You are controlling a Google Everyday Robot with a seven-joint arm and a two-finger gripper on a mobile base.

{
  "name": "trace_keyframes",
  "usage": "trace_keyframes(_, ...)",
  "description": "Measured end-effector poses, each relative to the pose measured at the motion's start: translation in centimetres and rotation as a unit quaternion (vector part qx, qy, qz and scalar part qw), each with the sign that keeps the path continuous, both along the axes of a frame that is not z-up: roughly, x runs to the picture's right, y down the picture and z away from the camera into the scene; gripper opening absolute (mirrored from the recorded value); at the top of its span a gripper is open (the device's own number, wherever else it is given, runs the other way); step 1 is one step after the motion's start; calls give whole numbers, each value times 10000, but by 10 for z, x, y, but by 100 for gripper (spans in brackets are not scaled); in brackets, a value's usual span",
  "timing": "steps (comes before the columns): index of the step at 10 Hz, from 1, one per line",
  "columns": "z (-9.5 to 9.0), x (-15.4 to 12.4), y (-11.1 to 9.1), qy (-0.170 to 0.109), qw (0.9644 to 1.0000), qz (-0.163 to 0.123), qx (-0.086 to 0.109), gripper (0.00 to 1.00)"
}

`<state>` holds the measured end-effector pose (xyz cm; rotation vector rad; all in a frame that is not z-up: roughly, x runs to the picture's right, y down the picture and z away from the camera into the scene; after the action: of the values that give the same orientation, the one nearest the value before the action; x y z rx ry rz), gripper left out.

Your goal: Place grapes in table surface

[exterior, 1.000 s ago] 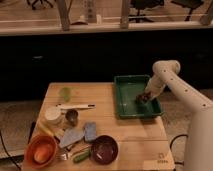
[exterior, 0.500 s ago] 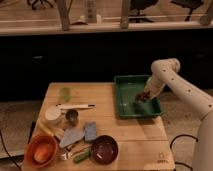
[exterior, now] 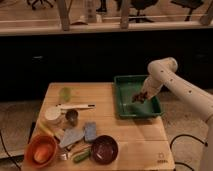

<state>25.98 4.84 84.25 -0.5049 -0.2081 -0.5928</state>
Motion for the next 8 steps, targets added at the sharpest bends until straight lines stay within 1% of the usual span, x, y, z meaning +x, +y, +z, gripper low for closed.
trace_keyframes(1, -8, -4, -2, -10, 10000, -55, 20, 5)
trace_keyframes(2, -10, -7, -2, -29, 10000, -93, 22, 4)
trace_keyframes(3, -10, -10, -1, -47, 9999, -158, 26, 8)
trace_keyframes(5, -13, -20, 1, -123, 9995, -282, 44, 24)
trace_keyframes(6, -16, -22, 0, -144, 9994, -325, 53, 25)
trace_keyframes(7, -21, -25, 1, -176, 9990, -396, 62, 21)
trace_keyframes(8, -29, -30, -2, -230, 9985, -488, 94, 9)
